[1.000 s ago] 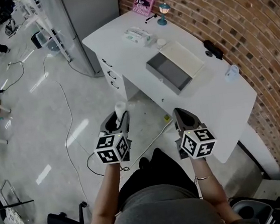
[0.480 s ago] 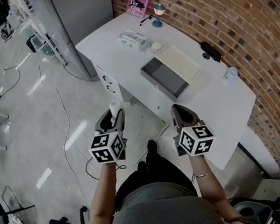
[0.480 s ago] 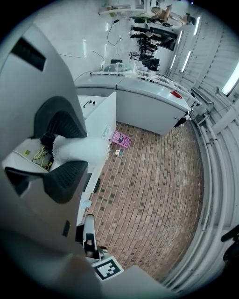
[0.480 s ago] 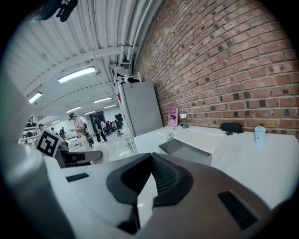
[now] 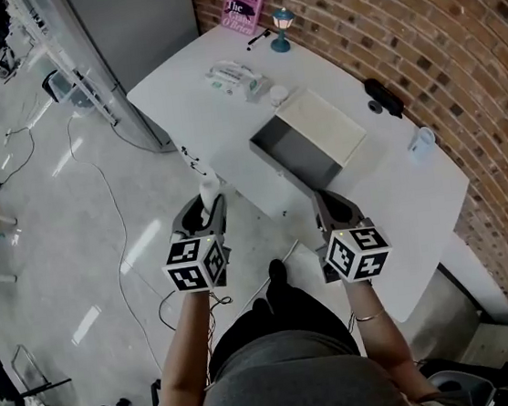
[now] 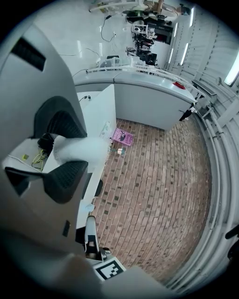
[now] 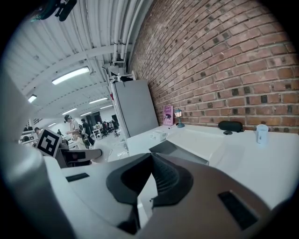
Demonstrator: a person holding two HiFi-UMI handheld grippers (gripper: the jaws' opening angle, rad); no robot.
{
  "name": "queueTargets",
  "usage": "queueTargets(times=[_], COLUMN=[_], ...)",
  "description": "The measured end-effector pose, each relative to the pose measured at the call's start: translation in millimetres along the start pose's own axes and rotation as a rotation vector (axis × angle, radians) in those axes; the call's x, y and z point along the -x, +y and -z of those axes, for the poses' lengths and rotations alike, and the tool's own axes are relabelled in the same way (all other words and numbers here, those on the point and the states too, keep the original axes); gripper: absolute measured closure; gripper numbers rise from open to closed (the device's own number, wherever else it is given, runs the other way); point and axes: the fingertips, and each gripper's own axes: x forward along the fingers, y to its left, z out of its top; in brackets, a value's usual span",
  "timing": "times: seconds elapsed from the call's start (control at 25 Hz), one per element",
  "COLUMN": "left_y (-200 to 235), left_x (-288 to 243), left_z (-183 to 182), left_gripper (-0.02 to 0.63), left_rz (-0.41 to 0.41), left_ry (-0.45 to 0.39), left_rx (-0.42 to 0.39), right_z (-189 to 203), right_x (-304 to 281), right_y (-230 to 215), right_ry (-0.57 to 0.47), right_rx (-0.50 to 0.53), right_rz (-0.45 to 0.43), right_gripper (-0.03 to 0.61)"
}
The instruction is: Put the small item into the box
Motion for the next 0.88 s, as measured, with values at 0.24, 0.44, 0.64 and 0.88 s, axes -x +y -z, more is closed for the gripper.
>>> queueTargets(times=[0.24, 0.44, 0.64, 0.88], left_y=[-5.5, -16.0, -28.9, -46.7], left_x=[-29.6, -54.9, -77.6, -100.4], left_z=[-12.7, -19.1, -22.2, -20.0], left_gripper=[0.446, 0.446, 0.446, 0.446], left_rz=[0.021, 0.046, 0.070, 0.109], left_ry=[0.017, 0.036, 0.061, 0.101], left_rx=[-0.036, -0.064, -0.101, -0.162], right_z=[-5.5, -10.0, -12.2, -11.6], right_x=[-11.2, -16.6, -19.6, -18.1], right_y=[-20.2, -37.5, -55.0, -71.7], right_ry=[0.006, 0.005, 0.003, 0.003], right_rx=[-0.017, -0.032, -0.047, -0.069], right_rz=[0.018, 0.037, 0.059, 0.084], right_gripper=[0.572, 0.572, 0.572, 0.572])
